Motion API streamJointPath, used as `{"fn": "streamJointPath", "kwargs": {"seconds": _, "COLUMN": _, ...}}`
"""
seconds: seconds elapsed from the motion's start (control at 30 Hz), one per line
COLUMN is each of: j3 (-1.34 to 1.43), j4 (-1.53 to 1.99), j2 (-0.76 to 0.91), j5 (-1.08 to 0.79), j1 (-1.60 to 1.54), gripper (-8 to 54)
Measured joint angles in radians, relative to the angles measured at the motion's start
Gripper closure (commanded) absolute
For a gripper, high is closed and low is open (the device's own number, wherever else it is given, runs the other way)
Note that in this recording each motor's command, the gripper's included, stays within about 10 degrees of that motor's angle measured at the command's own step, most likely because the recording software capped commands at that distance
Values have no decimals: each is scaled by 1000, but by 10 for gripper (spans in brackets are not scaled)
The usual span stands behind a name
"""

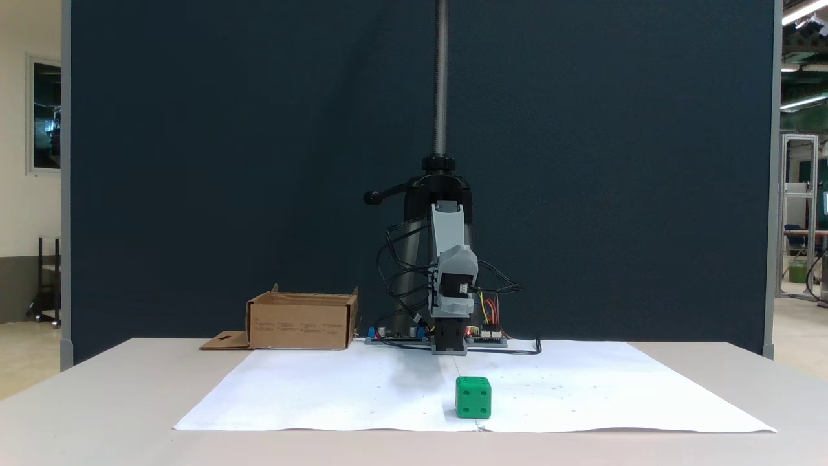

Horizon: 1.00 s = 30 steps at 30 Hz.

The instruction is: Grasp a green dice and put it in the bin.

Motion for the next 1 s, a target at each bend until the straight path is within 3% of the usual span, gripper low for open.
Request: {"fn": "streamJointPath", "kwargs": {"seconds": 1.0, "j3": 0, "j4": 92, "j2": 0, "j5": 0, "j1": 69, "gripper": 25}}
